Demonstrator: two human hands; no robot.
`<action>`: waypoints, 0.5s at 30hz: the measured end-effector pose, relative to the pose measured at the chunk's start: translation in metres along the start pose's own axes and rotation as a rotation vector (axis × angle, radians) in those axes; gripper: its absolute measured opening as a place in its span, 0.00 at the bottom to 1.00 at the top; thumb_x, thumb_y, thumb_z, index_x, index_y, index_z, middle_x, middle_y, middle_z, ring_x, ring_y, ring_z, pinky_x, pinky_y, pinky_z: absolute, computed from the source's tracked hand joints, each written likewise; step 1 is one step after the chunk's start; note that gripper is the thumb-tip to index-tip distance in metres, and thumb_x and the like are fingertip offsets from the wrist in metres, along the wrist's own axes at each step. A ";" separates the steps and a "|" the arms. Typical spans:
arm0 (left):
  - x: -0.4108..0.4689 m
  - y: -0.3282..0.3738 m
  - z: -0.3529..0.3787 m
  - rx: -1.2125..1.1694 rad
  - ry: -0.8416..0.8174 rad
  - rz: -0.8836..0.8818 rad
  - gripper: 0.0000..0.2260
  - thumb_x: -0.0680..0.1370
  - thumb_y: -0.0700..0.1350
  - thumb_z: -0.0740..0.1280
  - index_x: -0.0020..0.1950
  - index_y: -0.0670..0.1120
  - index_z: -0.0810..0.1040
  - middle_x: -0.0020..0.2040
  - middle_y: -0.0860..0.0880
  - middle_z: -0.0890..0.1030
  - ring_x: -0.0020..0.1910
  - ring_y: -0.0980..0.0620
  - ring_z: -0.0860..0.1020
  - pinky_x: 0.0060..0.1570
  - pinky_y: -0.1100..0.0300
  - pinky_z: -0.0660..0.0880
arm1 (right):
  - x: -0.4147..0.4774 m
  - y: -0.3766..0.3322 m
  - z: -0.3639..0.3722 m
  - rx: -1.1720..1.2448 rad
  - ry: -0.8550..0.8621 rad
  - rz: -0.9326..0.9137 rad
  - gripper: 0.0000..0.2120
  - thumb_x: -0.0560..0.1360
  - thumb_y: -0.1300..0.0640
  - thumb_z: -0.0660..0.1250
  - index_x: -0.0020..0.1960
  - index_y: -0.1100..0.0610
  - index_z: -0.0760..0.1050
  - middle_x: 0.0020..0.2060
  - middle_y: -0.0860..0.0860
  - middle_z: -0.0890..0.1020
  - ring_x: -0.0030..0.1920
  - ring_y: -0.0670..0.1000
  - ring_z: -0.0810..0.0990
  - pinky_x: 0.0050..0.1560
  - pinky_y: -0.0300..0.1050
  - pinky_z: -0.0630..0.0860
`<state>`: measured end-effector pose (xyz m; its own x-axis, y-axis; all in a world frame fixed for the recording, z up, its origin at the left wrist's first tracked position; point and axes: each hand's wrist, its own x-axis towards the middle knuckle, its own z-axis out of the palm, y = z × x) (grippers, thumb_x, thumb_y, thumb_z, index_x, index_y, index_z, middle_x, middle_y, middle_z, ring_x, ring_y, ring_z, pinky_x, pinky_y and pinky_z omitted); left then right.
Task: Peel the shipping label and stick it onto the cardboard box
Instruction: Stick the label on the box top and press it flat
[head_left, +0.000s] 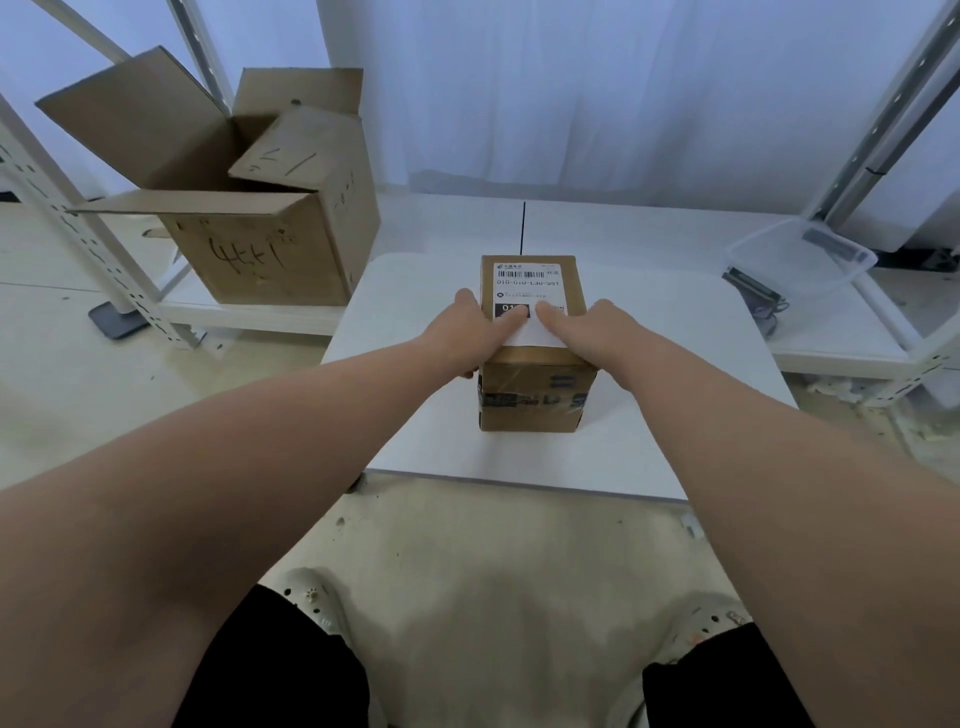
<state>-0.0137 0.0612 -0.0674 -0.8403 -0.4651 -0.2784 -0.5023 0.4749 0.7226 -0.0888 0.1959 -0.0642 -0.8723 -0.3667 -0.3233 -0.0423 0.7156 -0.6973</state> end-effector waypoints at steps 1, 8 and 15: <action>0.000 0.000 0.001 -0.005 0.017 0.012 0.24 0.77 0.60 0.61 0.62 0.42 0.66 0.54 0.46 0.77 0.49 0.45 0.79 0.45 0.50 0.80 | 0.000 0.001 0.003 -0.002 -0.002 0.001 0.36 0.73 0.36 0.62 0.69 0.61 0.65 0.60 0.57 0.76 0.59 0.58 0.76 0.60 0.53 0.75; 0.000 0.001 0.000 0.083 0.077 0.080 0.18 0.82 0.54 0.54 0.62 0.41 0.68 0.56 0.44 0.77 0.51 0.44 0.77 0.52 0.49 0.78 | -0.003 -0.001 0.006 0.012 0.037 -0.043 0.24 0.78 0.44 0.60 0.64 0.62 0.70 0.56 0.57 0.78 0.55 0.58 0.78 0.57 0.51 0.76; 0.000 -0.001 -0.009 -0.046 0.046 0.055 0.13 0.82 0.48 0.51 0.55 0.40 0.69 0.54 0.41 0.78 0.41 0.45 0.76 0.42 0.52 0.78 | -0.008 0.005 0.003 -0.134 0.112 -0.088 0.22 0.83 0.49 0.47 0.59 0.63 0.71 0.56 0.60 0.77 0.49 0.56 0.72 0.48 0.47 0.68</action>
<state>-0.0116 0.0538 -0.0625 -0.8556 -0.4735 -0.2090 -0.4449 0.4664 0.7646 -0.0804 0.2012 -0.0669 -0.9109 -0.3681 -0.1867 -0.1785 0.7592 -0.6259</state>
